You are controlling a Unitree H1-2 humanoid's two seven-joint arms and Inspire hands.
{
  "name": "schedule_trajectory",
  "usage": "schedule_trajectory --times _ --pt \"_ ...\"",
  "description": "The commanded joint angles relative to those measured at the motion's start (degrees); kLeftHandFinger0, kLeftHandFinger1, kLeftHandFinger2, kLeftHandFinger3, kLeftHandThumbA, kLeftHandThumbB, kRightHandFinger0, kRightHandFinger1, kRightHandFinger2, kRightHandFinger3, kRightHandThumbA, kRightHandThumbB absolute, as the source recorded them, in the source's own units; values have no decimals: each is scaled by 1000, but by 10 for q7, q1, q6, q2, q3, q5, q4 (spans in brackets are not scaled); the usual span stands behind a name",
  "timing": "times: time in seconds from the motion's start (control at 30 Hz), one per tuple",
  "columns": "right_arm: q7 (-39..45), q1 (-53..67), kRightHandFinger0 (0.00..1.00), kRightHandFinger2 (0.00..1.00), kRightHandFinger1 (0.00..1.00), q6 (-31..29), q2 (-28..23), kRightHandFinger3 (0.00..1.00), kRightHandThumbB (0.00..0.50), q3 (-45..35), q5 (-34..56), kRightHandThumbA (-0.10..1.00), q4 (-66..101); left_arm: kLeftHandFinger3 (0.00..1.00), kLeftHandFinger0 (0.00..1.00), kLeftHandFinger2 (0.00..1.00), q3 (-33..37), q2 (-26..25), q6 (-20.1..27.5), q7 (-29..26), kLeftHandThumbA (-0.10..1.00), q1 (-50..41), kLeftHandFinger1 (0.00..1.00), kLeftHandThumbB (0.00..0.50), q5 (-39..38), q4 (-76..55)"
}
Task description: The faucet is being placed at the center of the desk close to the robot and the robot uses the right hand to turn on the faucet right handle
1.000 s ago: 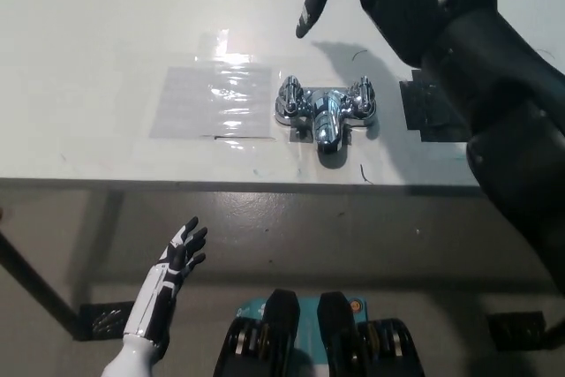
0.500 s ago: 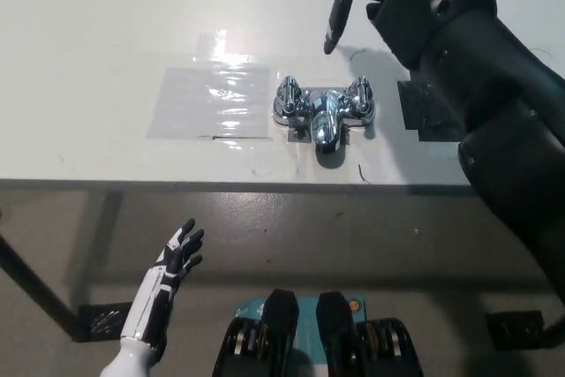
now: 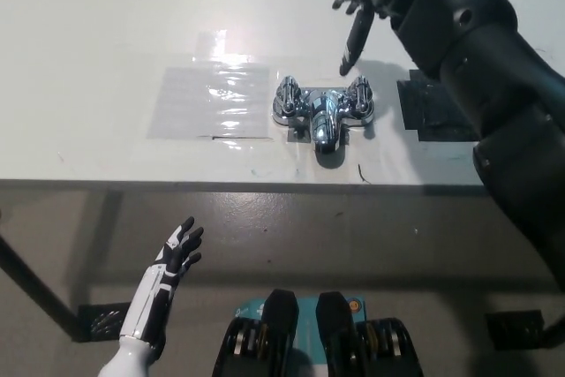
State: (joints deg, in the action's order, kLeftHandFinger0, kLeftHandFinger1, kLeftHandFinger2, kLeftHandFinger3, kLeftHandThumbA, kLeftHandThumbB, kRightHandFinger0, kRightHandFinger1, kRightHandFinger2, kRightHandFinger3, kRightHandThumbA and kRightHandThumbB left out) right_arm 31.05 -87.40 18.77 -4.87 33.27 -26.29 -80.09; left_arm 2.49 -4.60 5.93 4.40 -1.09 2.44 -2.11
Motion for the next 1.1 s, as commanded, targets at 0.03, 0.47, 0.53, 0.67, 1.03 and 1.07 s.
schedule_trajectory --times 0.03,0.47,0.53,0.67,1.03,1.07 --pt "-14 -19 1000 1000 1000 -1 -2 1000 196 19 -31 1000 -3 1000 1000 1000 -7 -7 13 -1 1000 7 1000 81 -5 -20" --pt "-14 -5 1000 1000 1000 0 6 1000 192 32 -41 1000 -9 1000 1000 1000 -5 -10 3 -1 1000 11 1000 85 4 -25" --pt "-17 -3 1000 1000 1000 1 7 1000 187 28 -37 1000 -10 1000 1000 1000 -5 -10 2 -3 1000 12 1000 85 6 -27" --pt "-17 -3 1000 1000 1000 4 9 1000 201 27 -38 1000 -10 1000 1000 1000 -6 -8 -7 -4 1000 12 1000 78 8 -33" --pt "-1 -3 1000 1000 1000 1 13 1000 192 36 -46 1000 -14 1000 1000 1000 -6 -9 -3 -4 1000 13 1000 84 7 -36" --pt "-1 -2 1000 1000 1000 1 13 1000 183 36 -46 1000 -15 1000 1000 1000 -6 -9 -5 -3 1000 13 1000 78 4 -38"
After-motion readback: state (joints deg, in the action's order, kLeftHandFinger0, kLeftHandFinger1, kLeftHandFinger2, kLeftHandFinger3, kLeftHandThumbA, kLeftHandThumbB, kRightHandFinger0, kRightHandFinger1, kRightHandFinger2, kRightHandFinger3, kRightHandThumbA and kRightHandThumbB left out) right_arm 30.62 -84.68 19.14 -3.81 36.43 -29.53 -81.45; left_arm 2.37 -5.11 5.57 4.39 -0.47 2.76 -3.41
